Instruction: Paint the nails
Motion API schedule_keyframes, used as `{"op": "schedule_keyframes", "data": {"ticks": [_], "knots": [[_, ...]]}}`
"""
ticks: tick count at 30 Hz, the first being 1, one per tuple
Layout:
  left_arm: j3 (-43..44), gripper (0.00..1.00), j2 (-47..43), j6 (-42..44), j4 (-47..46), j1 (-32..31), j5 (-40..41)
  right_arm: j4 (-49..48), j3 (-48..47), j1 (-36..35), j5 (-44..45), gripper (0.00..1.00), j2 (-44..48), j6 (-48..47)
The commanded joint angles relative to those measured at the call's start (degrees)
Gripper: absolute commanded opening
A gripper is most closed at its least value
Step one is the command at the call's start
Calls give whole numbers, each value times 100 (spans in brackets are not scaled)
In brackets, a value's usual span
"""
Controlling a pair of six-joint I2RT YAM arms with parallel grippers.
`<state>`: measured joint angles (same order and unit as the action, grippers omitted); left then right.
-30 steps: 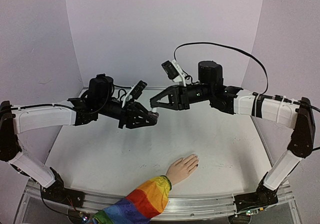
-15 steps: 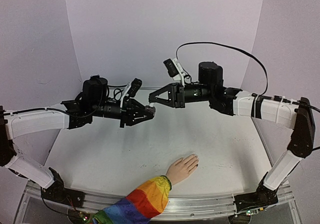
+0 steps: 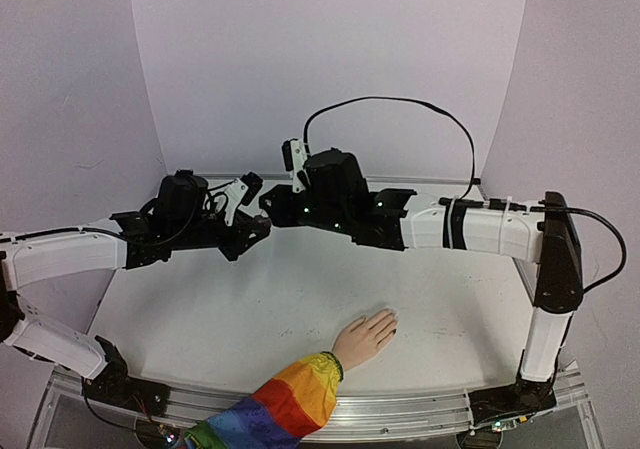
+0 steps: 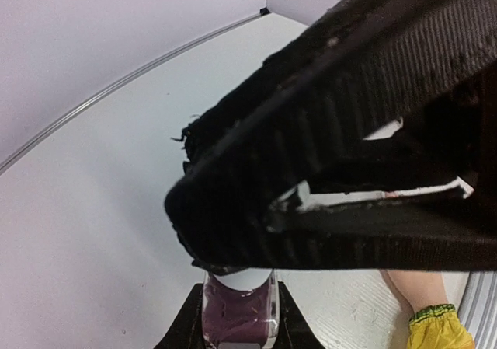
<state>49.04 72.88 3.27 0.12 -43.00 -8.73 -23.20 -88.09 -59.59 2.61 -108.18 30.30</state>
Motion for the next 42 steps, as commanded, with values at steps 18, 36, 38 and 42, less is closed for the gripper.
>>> {"op": "schedule_keyframes", "data": {"ticks": [18,36,38,42], "knots": [[527,0,103,-36,-1198,-68,-1043,398,923,742,-2139,82,1947,-683],[1129,0,753,-661,-1199,-63,-4768,-56,1081,1381,-5563,56,1682,-1368],[1135,0,762,-681,-1200,-59,-4801,-66,989,1385,-5682,52,1572,-1385],[1154,0,807,-693,-1200,-63,-4863,-122,835,1376,-5856,45,1440,-1355]]}}
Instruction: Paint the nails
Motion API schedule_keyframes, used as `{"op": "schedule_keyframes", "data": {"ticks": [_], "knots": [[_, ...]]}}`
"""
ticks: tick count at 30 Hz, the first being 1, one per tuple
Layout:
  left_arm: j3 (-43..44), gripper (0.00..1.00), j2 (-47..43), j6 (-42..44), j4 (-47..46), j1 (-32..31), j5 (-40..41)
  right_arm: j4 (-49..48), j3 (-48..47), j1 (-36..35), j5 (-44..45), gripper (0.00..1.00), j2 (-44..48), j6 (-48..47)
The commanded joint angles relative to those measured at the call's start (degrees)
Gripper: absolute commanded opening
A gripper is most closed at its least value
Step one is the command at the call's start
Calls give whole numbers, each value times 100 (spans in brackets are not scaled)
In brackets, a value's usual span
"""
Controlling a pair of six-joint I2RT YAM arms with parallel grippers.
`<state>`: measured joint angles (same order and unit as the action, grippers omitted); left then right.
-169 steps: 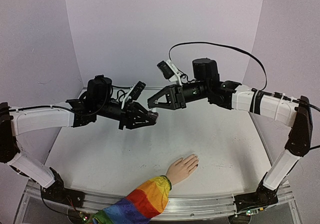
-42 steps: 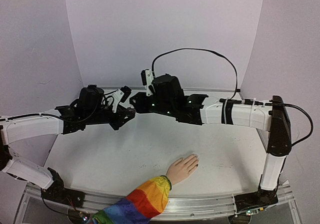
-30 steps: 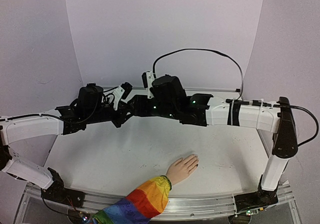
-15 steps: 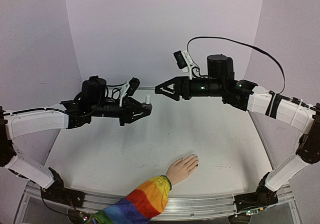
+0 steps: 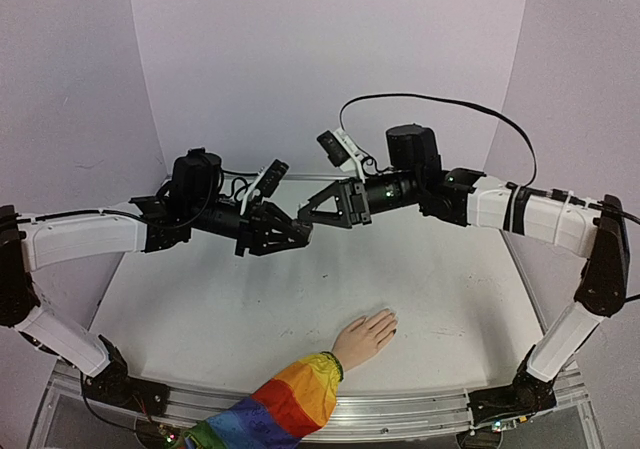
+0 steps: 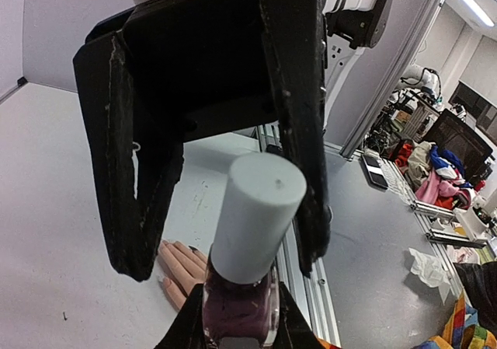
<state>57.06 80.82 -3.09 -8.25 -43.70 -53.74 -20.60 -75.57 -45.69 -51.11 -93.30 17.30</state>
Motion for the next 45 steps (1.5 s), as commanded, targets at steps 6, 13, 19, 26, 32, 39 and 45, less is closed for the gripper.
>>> {"op": "schedule_keyframes", "data": {"ticks": [6,13,19,26,32,39,45], "knots": [[376,0,82,-94,-366,3,-406,-414,-526,-27,-567,46,-86,-27],[395,0,127,-112,-364,2,-434,-409,-662,-71,-730,30,-201,1],[394,0,93,-97,-361,2,-436,-410,-696,-70,-716,32,-250,1],[370,0,3,-48,-361,3,-386,-421,-681,-70,-724,3,-269,28],[208,0,-283,141,-367,44,239,-803,-255,-69,-300,0,-165,300],[-94,0,-673,204,-506,131,1826,-1441,475,-374,1769,0,72,870],[-364,0,-955,300,-559,134,3276,-710,91,-1791,6090,0,-342,1368]]}}
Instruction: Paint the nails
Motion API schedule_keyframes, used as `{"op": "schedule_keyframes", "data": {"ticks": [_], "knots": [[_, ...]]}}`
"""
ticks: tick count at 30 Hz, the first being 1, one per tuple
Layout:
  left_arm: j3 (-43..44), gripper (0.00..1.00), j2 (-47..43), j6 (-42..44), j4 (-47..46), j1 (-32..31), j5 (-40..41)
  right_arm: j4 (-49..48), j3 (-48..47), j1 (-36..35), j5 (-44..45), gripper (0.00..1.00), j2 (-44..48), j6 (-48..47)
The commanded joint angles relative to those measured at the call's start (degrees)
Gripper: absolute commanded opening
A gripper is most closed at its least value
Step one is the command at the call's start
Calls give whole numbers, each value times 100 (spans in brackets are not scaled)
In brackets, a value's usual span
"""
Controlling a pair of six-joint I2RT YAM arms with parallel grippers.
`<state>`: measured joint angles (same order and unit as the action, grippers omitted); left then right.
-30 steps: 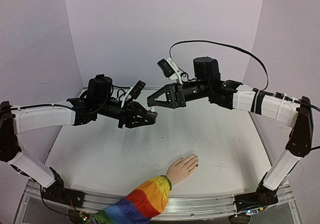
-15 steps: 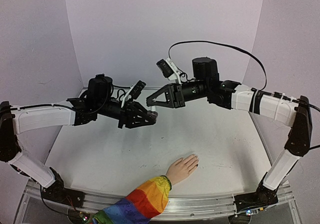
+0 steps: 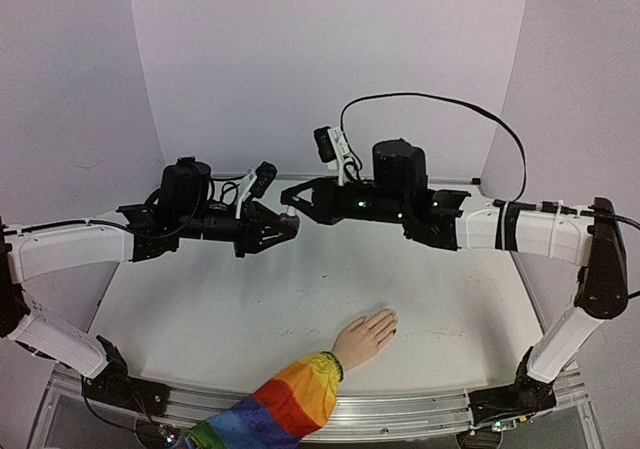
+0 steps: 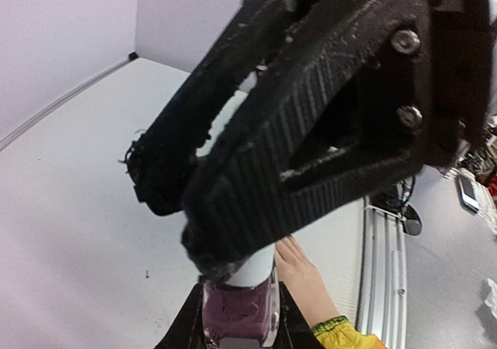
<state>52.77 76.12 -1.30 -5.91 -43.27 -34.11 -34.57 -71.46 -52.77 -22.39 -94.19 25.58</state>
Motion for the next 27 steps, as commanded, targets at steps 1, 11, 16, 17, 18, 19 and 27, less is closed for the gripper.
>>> {"op": "schedule_keyframes", "data": {"ticks": [1,11,16,17,18,19,27], "knots": [[40,0,-521,278,-789,90,1439,1279,-740,-1472,3966,0,-624,797],[-24,0,-641,394,-789,83,1802,1684,-1566,-1848,4964,8,-653,1054],[13,0,-542,339,-765,87,1775,1655,-1525,-1326,3802,55,-134,177],[36,0,-508,322,-750,86,1764,1655,-1454,-1185,3450,63,13,-26],[40,0,-496,286,-739,88,1771,1655,-1374,-986,3074,70,168,-251],[58,0,-481,254,-729,86,1775,1655,-1278,-808,2700,78,297,-342],[225,0,-280,103,-695,95,902,1585,-609,674,-1137,98,761,-709]]}}
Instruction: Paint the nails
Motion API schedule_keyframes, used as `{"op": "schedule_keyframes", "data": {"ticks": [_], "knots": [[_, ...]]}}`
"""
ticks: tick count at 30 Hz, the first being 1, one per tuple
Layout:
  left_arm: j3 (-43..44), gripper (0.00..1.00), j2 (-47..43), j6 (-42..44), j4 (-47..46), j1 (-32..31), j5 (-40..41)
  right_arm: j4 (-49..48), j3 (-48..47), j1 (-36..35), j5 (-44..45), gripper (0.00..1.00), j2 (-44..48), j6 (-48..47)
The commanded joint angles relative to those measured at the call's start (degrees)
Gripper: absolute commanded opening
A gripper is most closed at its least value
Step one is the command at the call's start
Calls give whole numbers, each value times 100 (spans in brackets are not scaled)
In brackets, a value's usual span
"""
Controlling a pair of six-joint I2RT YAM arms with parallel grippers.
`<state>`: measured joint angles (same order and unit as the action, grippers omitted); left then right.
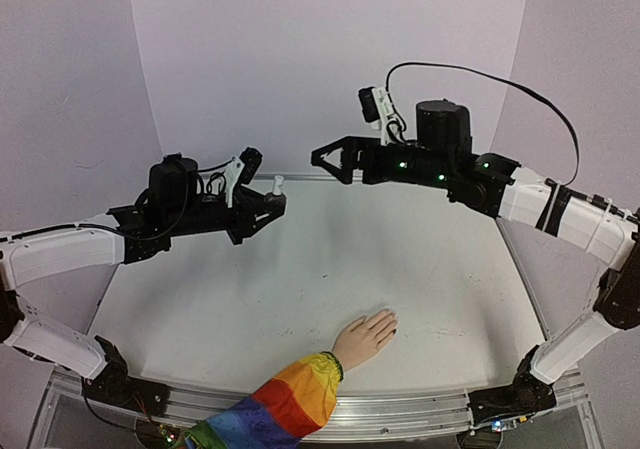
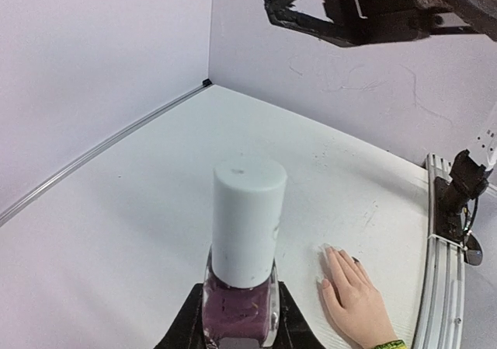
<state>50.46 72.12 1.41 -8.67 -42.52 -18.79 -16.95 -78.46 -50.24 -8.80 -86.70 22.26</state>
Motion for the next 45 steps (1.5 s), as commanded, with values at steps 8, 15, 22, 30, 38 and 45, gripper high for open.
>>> {"op": "schedule_keyframes", "data": {"ticks": [8,15,22,30,38,45], "knots": [[893,0,723,-707,-417,16,-2732,-284,-112,568,-4195,85,-512,-800],[1079,0,1012,-952,-417,14,-3502,-707,-283,568,-4566,56,-905,-577],[1104,0,1032,-967,-417,16,-3659,-928,-397,568,-4661,37,-1053,-424],[1120,0,1059,-985,-417,16,-3720,-1126,-416,568,-4755,26,-1101,-286],[1037,0,906,-889,-417,20,-3282,-1177,-284,536,-4761,6,-1098,-238],[667,0,393,-502,-411,44,-1344,-1189,-119,346,-4047,0,-1147,-68]]}}
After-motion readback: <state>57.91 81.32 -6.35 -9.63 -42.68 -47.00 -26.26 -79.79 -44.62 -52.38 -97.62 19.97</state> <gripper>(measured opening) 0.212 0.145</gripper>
